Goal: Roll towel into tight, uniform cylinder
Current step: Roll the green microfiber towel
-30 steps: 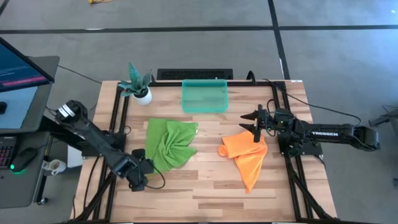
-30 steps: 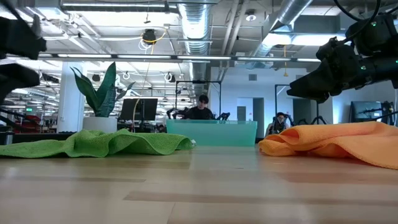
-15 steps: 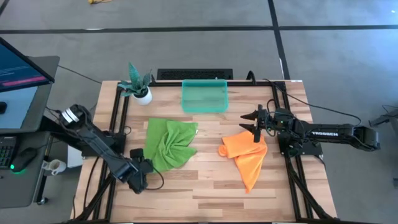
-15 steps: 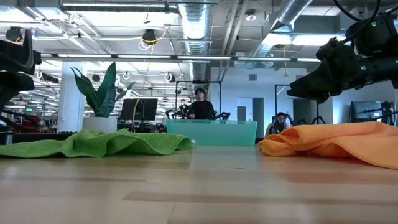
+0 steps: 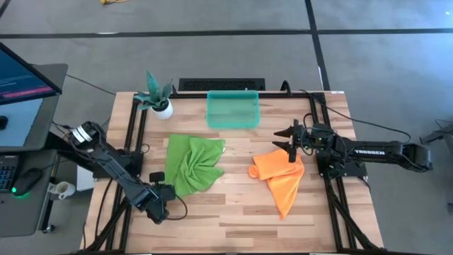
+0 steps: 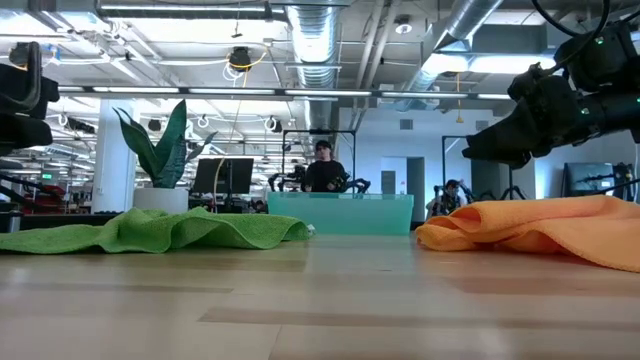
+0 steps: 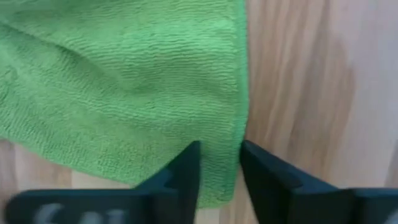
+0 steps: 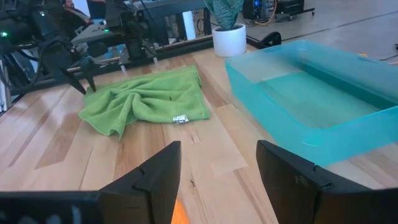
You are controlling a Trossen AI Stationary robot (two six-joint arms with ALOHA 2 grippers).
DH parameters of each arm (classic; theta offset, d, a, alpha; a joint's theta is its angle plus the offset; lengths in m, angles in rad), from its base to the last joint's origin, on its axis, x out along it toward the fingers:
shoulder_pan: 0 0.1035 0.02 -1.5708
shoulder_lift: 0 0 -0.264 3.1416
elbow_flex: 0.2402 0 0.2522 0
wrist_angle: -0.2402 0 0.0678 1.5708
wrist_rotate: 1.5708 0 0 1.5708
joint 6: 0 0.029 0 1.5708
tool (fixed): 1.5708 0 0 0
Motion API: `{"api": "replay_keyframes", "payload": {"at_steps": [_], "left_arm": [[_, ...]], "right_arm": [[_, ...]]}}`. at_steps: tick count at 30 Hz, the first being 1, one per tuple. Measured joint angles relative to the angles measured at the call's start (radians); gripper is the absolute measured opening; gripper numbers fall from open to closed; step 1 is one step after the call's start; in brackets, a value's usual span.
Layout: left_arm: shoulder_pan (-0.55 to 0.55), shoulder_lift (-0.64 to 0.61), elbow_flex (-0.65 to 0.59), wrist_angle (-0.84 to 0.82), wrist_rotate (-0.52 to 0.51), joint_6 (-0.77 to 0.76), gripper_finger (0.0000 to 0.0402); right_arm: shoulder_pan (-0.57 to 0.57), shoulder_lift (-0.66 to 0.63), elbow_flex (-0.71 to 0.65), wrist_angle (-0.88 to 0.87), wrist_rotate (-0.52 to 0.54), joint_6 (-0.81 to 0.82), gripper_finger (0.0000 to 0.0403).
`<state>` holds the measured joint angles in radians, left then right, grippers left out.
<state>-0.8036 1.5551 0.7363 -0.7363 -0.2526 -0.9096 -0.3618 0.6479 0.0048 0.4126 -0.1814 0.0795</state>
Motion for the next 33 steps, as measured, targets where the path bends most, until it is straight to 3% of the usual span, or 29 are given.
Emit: {"api": "replay_keyframes", "payload": {"at_steps": [4, 18, 33], "left_arm": [[0.002, 0.004, 0.012, -0.001, -0.022, 0.047, 0.0011], [0.009, 0.003, 0.156, -0.042, -0.075, 0.233, 0.0001], [0.005, 0.001, 0.368, -0.255, -0.065, 0.197, 0.0]], "right_arm": [[0.0, 0.0, 0.0, 0.0, 0.0, 0.0, 0.023], [0.0, 0.0, 0.0, 0.0, 0.0, 0.0, 0.023], [0.0, 0.0, 0.0, 0.0, 0.0, 0.0, 0.023]]}}
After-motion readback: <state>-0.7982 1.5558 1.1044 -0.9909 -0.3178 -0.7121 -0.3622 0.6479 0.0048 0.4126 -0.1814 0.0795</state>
